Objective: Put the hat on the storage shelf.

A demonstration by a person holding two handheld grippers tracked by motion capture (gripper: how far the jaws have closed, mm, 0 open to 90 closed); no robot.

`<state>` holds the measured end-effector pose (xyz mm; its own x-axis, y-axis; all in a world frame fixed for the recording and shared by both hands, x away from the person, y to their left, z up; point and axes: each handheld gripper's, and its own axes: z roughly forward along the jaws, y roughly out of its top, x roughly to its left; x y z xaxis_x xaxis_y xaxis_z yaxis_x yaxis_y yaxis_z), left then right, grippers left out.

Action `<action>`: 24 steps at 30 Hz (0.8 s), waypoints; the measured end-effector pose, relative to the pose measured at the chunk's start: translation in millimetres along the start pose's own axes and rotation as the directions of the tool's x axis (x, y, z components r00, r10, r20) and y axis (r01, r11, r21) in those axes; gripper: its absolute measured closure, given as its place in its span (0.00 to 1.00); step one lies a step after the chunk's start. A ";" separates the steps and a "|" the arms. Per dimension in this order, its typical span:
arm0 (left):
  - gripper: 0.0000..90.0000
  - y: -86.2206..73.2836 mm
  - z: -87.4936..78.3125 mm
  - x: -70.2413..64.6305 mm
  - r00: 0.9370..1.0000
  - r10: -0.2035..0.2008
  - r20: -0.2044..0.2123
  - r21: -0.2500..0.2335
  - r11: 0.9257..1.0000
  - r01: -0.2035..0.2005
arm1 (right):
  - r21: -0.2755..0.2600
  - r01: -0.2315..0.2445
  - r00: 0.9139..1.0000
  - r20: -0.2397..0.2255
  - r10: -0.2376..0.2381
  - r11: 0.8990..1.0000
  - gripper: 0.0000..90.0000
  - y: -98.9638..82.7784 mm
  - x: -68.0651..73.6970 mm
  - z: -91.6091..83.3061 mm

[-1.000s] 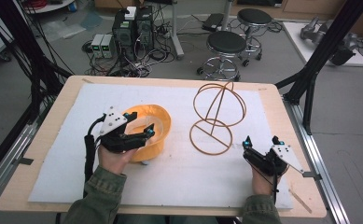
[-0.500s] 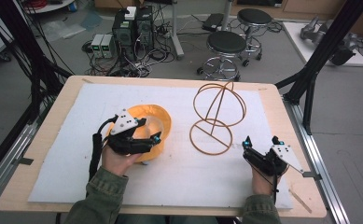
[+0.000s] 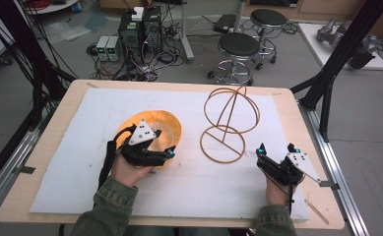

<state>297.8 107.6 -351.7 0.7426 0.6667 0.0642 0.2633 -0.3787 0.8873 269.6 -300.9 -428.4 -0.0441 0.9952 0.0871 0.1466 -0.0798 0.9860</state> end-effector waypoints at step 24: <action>0.92 -10.4 12.7 -5.2 0.999 0.044 0.032 0.060 0.997 -0.046 | -0.003 0.001 1.000 -0.003 -0.001 1.000 0.03 0.1 0.8 -0.8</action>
<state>299.0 99.9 -367.0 0.7728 0.6285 0.0886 0.2656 -0.4470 0.8542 268.8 -300.1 -428.2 -0.0472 0.9952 0.0861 0.1438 -0.0786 0.9865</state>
